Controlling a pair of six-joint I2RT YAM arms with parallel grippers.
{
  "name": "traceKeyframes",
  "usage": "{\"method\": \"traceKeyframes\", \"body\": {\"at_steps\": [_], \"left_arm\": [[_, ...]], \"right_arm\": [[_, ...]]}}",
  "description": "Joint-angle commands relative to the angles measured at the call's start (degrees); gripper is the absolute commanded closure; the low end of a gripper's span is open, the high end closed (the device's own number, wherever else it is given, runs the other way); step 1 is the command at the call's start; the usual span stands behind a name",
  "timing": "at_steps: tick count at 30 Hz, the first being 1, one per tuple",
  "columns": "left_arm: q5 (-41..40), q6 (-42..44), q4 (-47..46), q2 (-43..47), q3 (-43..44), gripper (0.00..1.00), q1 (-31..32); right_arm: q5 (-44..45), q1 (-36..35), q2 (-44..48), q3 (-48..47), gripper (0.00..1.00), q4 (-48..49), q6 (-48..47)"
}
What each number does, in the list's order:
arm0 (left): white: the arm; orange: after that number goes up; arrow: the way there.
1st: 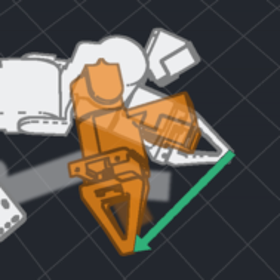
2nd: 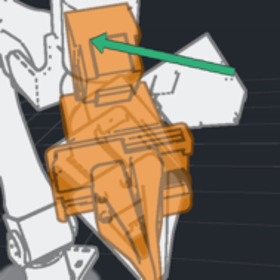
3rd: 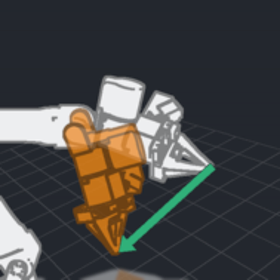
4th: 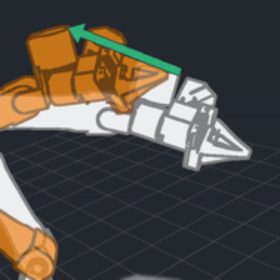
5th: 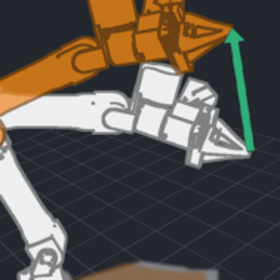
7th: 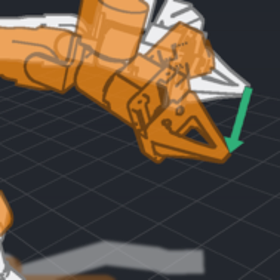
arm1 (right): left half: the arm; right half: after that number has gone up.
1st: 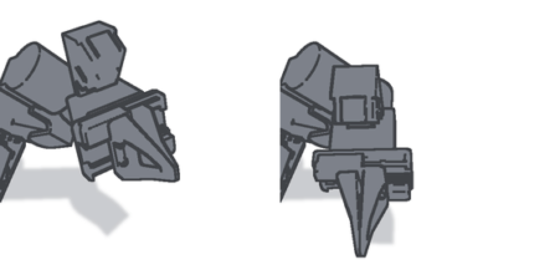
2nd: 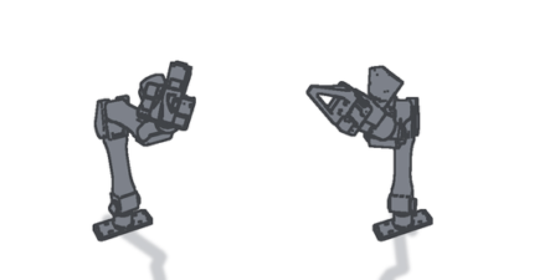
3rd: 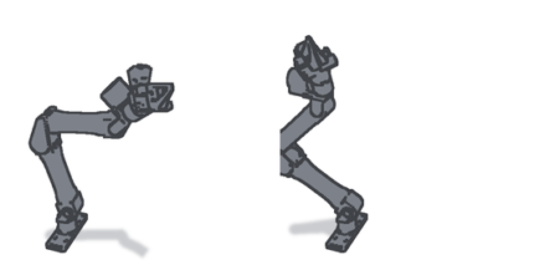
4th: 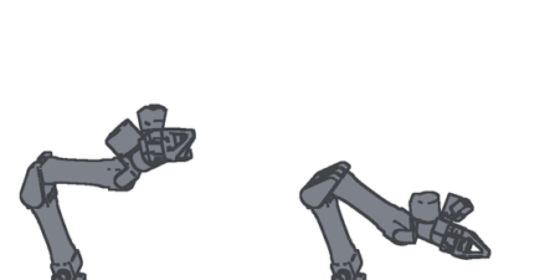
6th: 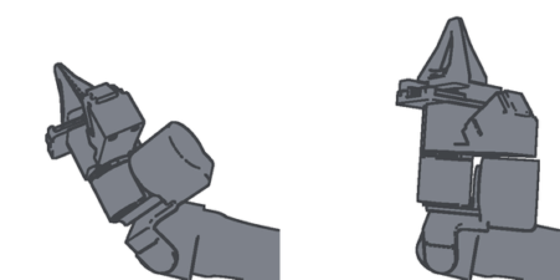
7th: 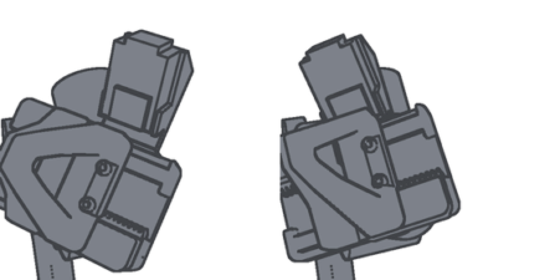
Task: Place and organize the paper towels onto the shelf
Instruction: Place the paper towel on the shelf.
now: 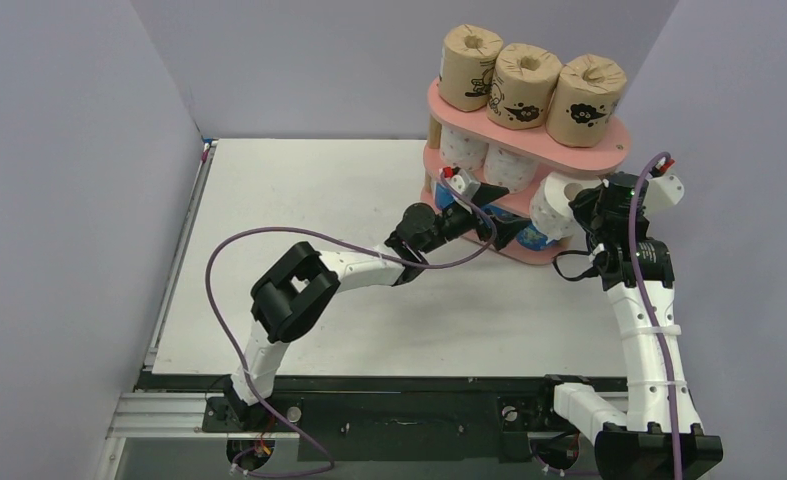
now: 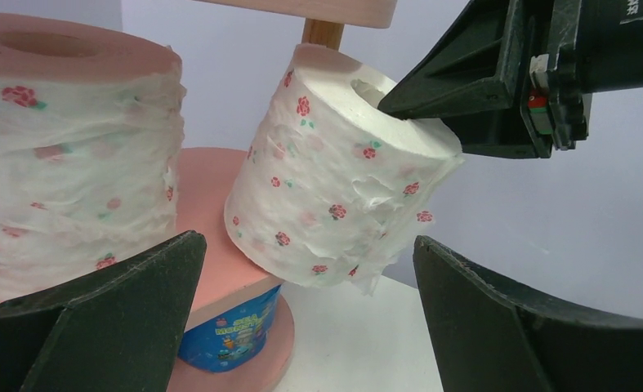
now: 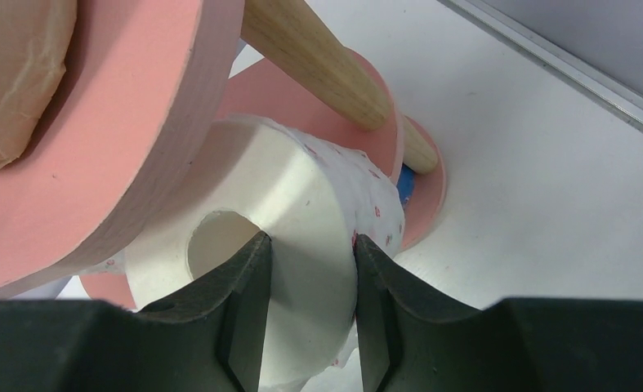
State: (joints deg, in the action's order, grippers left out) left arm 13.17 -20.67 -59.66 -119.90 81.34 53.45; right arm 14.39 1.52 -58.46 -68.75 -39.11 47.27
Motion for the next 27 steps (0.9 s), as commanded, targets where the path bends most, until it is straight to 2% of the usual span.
{"method": "traceKeyframes", "body": {"at_steps": [1, 5, 20, 24, 27], "left_arm": [[2.82, 0.29, 0.75, -2.17, 4.95, 0.0, 0.56], [3.72, 0.13, 3.05, -3.96, 7.71, 0.05, 0.79], [3.07, 0.86, 7.31, -8.14, 14.54, 0.1, 1.96], [1.81, 0.43, 7.45, -8.74, 15.14, 0.12, 2.09], [0.55, -0.01, 7.59, -9.12, 15.69, 0.13, 2.09]], "right_arm": [[-1.99, 0.37, -0.91, -1.98, 0.71, 5.13, 1.77], [-2.98, 0.34, -1.25, -2.41, 0.71, 5.15, 1.98], [-6.55, 0.34, -1.61, -3.09, 0.64, 5.13, 2.64], [-6.93, 0.37, -1.41, -3.12, 0.61, 5.12, 3.0], [-7.7, 0.35, -1.29, -3.3, 0.51, 5.06, 3.23]]}}
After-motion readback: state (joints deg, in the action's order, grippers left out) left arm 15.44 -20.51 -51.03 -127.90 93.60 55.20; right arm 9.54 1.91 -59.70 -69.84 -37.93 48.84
